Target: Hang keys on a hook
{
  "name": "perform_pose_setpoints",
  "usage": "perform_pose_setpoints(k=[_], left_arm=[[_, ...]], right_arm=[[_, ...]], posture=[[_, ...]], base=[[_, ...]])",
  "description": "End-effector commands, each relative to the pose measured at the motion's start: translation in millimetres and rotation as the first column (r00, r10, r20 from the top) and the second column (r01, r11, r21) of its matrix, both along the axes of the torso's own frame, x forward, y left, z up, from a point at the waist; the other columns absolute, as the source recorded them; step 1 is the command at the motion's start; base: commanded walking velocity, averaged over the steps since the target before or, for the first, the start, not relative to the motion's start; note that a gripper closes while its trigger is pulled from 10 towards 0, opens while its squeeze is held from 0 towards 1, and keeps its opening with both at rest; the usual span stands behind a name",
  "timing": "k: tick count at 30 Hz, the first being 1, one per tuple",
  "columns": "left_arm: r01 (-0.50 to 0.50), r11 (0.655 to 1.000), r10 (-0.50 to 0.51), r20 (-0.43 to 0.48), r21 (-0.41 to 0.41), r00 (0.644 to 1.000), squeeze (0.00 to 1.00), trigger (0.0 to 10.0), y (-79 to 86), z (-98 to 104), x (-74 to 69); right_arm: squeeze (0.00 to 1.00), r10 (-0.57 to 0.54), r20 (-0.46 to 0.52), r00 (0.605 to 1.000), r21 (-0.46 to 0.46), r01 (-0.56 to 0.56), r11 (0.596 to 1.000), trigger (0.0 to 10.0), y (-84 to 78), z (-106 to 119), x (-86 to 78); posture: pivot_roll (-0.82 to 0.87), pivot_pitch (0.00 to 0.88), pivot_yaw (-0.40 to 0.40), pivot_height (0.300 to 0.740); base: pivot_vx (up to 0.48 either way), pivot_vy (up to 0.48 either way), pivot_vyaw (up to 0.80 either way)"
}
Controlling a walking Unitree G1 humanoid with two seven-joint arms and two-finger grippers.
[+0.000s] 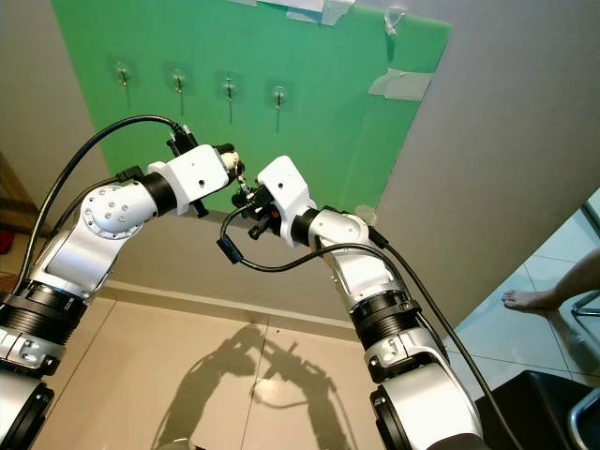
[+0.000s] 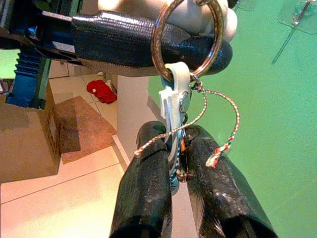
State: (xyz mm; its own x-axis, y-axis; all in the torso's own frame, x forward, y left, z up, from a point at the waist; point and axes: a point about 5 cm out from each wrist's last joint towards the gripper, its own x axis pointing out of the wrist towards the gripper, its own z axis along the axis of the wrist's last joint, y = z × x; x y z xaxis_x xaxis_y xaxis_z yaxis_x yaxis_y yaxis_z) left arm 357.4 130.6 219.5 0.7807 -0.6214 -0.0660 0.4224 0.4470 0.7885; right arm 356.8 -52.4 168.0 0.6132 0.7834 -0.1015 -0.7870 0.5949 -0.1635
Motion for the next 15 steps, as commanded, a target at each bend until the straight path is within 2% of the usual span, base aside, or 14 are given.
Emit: perform_pose_setpoints(k=[1,9,10,11,12,14,15], left_arm=[[0.001,1.000,-0.001,0.015,-0.002,1.000,0.00,0.0,-0.4,2.8,-1.8],[-0.042,0.998,0.042,0.002,-0.042,0.999,0.00,0.0,1.7,3.2,0.9],[-0.057,0.998,0.057,0.013,-0.031,0.998,0.00,6.4,2.8,3.3,1.7],[-0.080,0.997,0.080,0.037,-0.014,0.996,0.00,10.0,5.1,4.0,2.9],[-0.093,0.996,0.094,0.049,-0.018,0.994,0.16,10.0,6.6,4.8,3.6],[-0.100,0.995,0.101,0.056,-0.024,0.993,0.16,10.0,7.6,5.4,4.0],[-0.103,0.994,0.105,0.060,-0.029,0.993,1.00,10.0,7.8,5.8,4.1]], right_arm=[[0.00,-0.017,-0.007,1.000,0.014,0.017,1.000,0.0,-5.3,2.5,2.5],[0.00,-0.038,-0.015,0.999,-0.009,0.038,0.999,0.0,-8.9,0.0,4.1],[0.00,-0.041,-0.016,0.999,-0.007,0.041,0.999,0.0,-9.4,0.3,4.4],[0.00,-0.045,-0.017,0.999,-0.006,0.044,0.999,0.0,-9.8,0.2,4.5],[0.00,-0.047,-0.018,0.999,-0.004,0.047,0.999,0.0,-10.1,0.4,4.7],[0.00,-0.048,-0.019,0.999,-0.004,0.048,0.999,0.0,-10.3,0.5,4.8],[0.00,-0.049,-0.019,0.999,-0.002,0.049,0.999,0.0,-10.1,0.8,4.8]], posture=[[0.03,0.056,-0.071,0.740],[0.02,0.055,-0.069,0.740],[0.02,0.056,-0.069,0.740],[0.02,0.056,-0.068,0.740],[0.02,0.055,-0.069,0.740],[0.02,0.056,-0.069,0.740],[0.02,0.055,-0.068,0.740]], base=[[0.000,0.000,0.00],[0.000,0.000,0.00],[0.000,0.000,0.00],[0.000,0.000,0.00],[0.000,0.000,0.00],[0.000,0.000,0.00],[0.000,0.000,0.00]])
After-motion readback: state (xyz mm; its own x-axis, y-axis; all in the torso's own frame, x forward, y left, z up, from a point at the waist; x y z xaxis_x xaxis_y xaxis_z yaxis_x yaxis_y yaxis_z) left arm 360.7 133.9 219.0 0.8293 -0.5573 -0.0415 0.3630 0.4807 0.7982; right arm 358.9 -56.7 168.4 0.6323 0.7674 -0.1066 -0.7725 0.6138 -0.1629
